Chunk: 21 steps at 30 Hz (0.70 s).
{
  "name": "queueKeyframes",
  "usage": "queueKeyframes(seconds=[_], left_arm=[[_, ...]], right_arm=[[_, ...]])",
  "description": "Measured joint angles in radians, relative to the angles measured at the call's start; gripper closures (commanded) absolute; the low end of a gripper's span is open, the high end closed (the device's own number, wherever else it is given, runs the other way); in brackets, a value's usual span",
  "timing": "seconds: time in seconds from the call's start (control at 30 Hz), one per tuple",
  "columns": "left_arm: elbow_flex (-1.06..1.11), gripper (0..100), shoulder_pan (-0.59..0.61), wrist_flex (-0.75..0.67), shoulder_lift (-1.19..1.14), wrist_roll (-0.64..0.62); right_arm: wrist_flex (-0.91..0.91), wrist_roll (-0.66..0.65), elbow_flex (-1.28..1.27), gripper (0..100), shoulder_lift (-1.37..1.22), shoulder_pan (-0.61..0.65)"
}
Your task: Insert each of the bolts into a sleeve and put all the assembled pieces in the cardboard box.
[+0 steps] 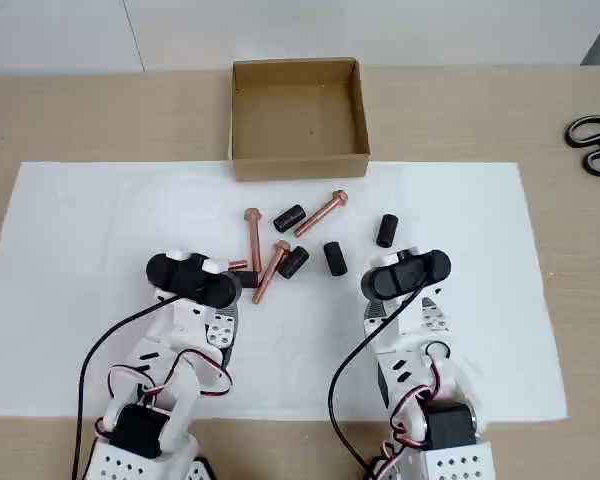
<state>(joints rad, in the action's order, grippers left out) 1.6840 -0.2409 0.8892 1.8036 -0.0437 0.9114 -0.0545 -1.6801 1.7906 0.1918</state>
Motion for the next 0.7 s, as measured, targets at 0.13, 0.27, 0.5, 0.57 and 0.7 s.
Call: queueKeyframes(seconds=[0.13,0.27,0.5,0.57,0.7], left_arm=[[0.000,99,0.000,0.000,0.000,0.000],[0.000,99,0.000,0.000,0.000,0.000],[0.000,99,0.000,0.000,0.000,0.000],[0.000,99,0.000,0.000,0.000,0.000],[0.000,99,-0.017,0.000,0.000,0.000]], right_arm=[[0.000,0.000,0.000,84.3,0.000,0.000],[0.000,0.000,0.000,84.3,0.000,0.000],[0.000,0.000,0.000,84.3,0.000,0.000],[0.000,0.000,0.000,84.3,0.000,0.000],[0.000,0.000,0.000,84.2,0.000,0.000]])
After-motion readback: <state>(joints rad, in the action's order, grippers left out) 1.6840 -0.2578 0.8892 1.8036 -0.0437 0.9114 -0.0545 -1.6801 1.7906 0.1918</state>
